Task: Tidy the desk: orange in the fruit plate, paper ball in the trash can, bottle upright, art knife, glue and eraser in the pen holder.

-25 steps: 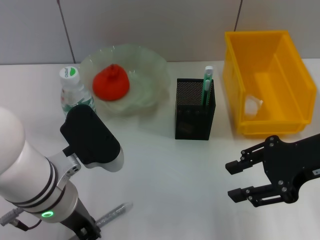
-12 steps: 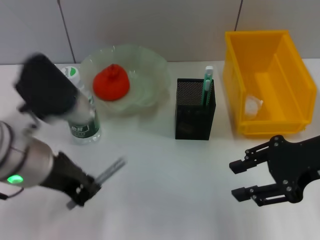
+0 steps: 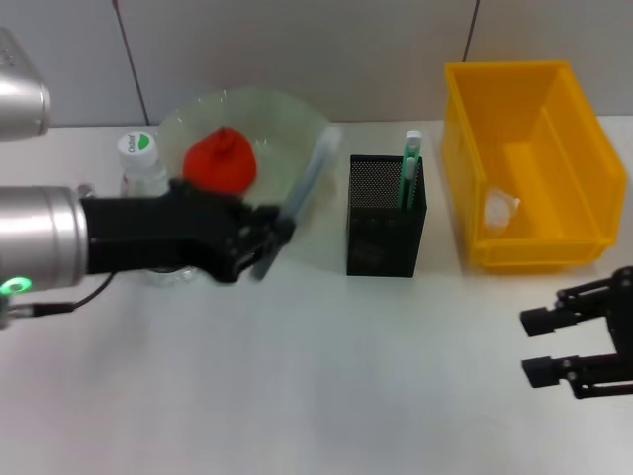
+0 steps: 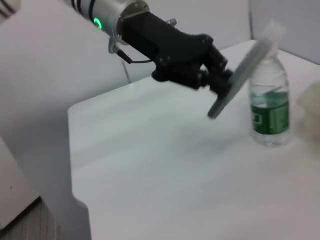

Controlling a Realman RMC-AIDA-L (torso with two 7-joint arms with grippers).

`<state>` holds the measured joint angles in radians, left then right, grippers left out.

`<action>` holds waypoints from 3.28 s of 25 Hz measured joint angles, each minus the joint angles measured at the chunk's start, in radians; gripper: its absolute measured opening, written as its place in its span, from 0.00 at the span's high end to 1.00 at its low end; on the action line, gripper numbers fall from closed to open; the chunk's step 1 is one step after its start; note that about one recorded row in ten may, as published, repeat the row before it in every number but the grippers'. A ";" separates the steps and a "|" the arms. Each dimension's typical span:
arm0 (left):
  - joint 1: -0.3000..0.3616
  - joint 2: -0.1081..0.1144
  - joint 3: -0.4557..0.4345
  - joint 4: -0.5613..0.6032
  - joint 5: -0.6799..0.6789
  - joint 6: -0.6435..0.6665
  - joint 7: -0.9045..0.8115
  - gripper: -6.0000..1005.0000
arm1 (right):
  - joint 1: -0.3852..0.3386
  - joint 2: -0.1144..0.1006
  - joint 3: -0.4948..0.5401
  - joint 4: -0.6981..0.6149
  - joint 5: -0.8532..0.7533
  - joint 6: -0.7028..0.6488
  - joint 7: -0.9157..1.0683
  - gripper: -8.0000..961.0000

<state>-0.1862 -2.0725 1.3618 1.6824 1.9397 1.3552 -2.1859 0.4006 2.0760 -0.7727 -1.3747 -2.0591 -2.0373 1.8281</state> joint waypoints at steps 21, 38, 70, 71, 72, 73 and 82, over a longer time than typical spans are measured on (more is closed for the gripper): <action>-0.528 -0.008 0.089 -1.209 -1.014 -0.337 0.972 0.86 | -0.002 -0.023 0.055 -0.007 -0.046 0.003 0.110 0.45; -0.555 -0.008 0.428 -1.204 -1.371 -0.590 1.122 0.84 | 0.045 -0.025 0.046 0.051 -0.061 0.039 0.104 0.45; -0.082 0.087 0.178 -0.790 -1.032 -0.038 1.000 0.19 | 0.060 0.000 0.041 0.041 -0.061 0.030 0.006 0.45; -0.043 0.087 0.124 -0.768 -0.983 0.012 0.984 0.19 | 0.063 0.000 0.038 0.043 -0.052 0.030 -0.004 0.45; -0.014 0.088 0.076 -0.756 -0.941 0.064 0.970 0.19 | 0.063 0.000 0.038 0.043 -0.052 0.030 -0.004 0.45; 0.007 0.088 0.028 -0.747 -0.899 0.113 0.956 0.19 | 0.063 0.000 0.036 0.045 -0.045 0.031 -0.012 0.45; 0.037 0.080 -0.317 -0.803 -0.518 0.465 0.925 0.19 | 0.054 0.004 0.033 0.155 0.000 0.055 -0.134 0.45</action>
<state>-0.1492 -1.9926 1.0449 0.8798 1.4212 1.8203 -1.2606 0.4545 2.0802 -0.7397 -1.2193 -2.0590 -1.9827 1.6936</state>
